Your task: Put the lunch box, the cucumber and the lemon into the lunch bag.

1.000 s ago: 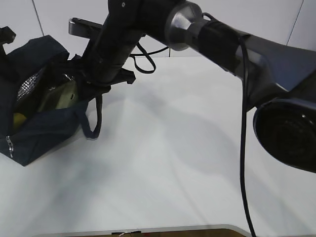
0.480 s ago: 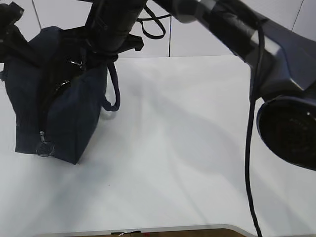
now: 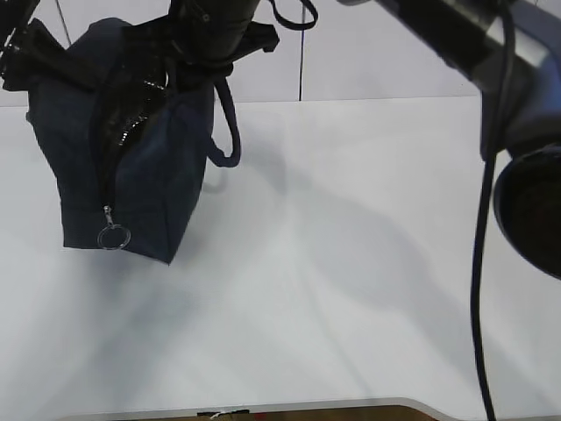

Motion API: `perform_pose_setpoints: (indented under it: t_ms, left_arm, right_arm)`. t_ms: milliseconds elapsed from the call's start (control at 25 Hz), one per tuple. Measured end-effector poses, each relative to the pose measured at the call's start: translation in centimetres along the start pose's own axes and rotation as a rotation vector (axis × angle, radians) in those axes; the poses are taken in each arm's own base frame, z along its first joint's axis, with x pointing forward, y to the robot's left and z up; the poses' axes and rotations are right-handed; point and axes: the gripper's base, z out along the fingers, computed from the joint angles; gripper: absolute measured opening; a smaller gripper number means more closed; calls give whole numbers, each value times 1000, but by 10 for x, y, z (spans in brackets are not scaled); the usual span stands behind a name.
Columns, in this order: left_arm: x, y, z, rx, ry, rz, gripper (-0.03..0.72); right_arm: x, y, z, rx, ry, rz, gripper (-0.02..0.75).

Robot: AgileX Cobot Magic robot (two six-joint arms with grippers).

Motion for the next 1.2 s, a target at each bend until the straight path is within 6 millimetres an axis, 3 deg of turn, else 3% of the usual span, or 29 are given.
perform_pose_setpoints:
  t_ms: [400,680,800,920,1200]
  left_arm:
    - [16,-39,37,46,79,97,-4]
    - [27,-57,85,79,122,117,-4]
    - [29,-54,107,78,140,103,-4]
    - [28,-49,116,70,136,95,-4]
    - [26,-48,116,64,115,98,-4]
  right_arm:
    - [23,-17,-35,167,96,-81,11]
    - [38,-31,-62,292,119,-133,11]
    - [38,-33,-62,317,119,-144,11]
    - [38,-35,-62,329,120,-146,11]
    - [39,-39,-49,349,145,-152,11]
